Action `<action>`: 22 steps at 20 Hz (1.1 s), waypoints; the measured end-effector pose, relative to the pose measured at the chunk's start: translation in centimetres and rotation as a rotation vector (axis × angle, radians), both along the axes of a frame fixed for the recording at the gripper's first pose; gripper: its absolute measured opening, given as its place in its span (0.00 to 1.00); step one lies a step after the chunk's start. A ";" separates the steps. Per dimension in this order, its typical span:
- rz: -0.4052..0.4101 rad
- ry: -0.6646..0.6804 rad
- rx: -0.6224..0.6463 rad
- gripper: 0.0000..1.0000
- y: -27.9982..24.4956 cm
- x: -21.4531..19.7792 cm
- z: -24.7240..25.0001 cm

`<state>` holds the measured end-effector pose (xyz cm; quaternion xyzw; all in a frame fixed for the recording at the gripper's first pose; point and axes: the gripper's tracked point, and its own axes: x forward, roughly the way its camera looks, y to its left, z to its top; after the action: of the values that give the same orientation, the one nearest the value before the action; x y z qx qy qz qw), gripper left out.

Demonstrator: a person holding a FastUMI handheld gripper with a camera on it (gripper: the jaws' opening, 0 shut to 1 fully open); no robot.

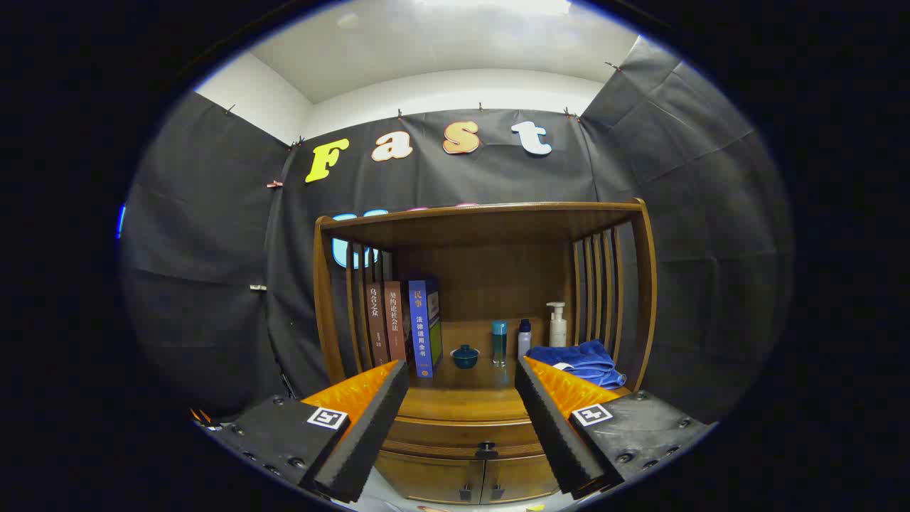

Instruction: Pull open the drawer, take out the items inside it, and place them on the countertop above the cabinet.

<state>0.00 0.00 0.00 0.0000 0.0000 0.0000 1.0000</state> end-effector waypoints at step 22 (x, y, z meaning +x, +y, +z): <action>-0.038 0.069 0.052 0.99 -1.5 1.9 -3.9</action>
<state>1.87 -1.53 -3.94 0.0260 0.0343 -0.0190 0.9989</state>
